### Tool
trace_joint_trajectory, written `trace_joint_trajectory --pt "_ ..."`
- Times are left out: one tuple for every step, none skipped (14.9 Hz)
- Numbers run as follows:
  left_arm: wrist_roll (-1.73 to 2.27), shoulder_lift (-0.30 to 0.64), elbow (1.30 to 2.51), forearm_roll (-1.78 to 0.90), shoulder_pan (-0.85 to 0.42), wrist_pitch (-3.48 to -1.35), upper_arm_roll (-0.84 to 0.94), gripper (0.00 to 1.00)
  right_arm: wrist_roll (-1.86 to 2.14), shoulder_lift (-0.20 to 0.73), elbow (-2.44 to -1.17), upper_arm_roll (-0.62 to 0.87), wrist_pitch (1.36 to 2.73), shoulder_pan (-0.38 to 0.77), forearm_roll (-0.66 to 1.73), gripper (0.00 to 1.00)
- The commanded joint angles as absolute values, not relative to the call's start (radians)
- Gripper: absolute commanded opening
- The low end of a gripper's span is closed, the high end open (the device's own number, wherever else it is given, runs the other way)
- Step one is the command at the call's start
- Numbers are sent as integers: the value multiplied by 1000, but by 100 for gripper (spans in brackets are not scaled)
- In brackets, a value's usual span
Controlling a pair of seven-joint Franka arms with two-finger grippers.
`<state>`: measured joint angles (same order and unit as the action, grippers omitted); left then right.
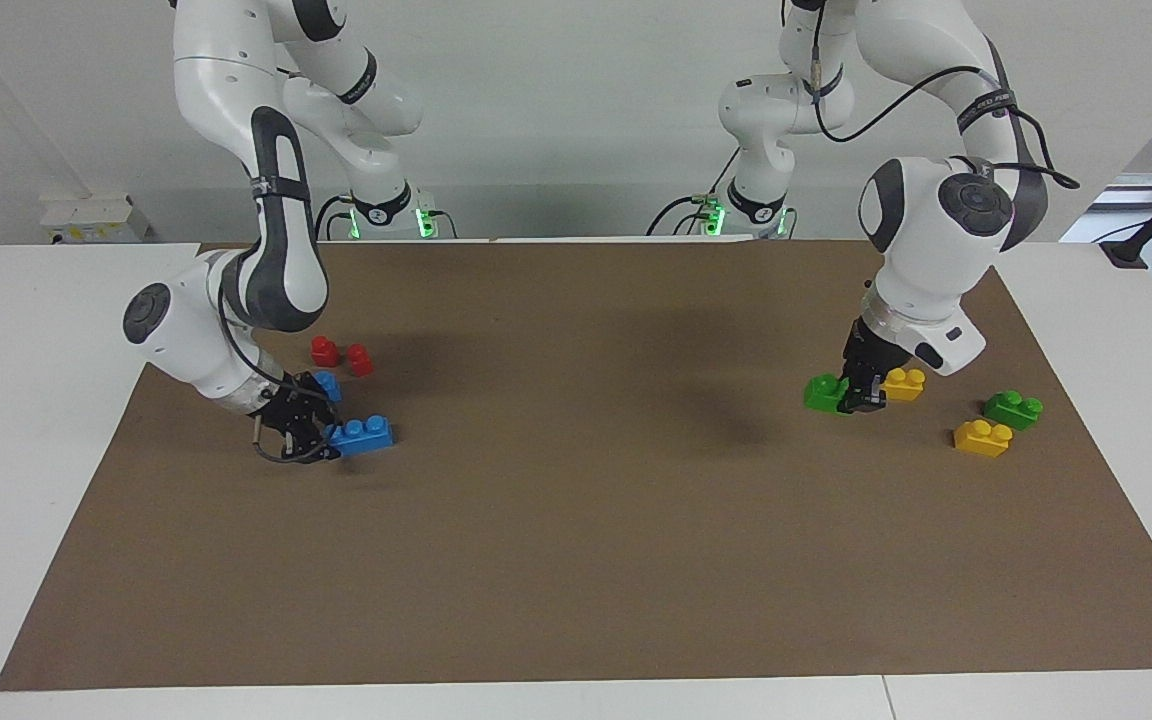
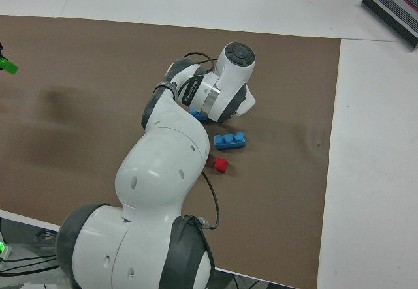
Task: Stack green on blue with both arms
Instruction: 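Grasp the farther blue brick with the right gripper and lift it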
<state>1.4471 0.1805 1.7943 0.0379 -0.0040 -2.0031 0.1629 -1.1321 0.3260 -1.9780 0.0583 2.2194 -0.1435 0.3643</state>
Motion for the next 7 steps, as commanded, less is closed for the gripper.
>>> trace_joint_trajectory --pt "1459 161 1807 26 -15 -1990 152 0 -1144 325 -1967 69 2221 -167 387 0" --pt "1459 163 1807 26 -15 -1990 152 0 -1147 327 -1945 69 2203 -163 387 0" --pt "1459 163 1807 26 -15 -1990 152 0 -1169 327 -1925 69 2186 -149 388 0" --pt "1459 163 1807 26 -15 -1990 152 0 -1208 327 -1905 69 2180 -129 393 0" --pt "1459 163 1807 26 -15 -1990 152 0 -1250 325 -1889 69 2178 -95 391 0" --pt "1459 163 1807 26 -15 -1990 152 0 -1284 321 -1878 69 2178 -53 393 0" --pt "1459 163 1807 26 -15 -1990 152 0 -1342 318 -1862 69 2180 -14 393 0"
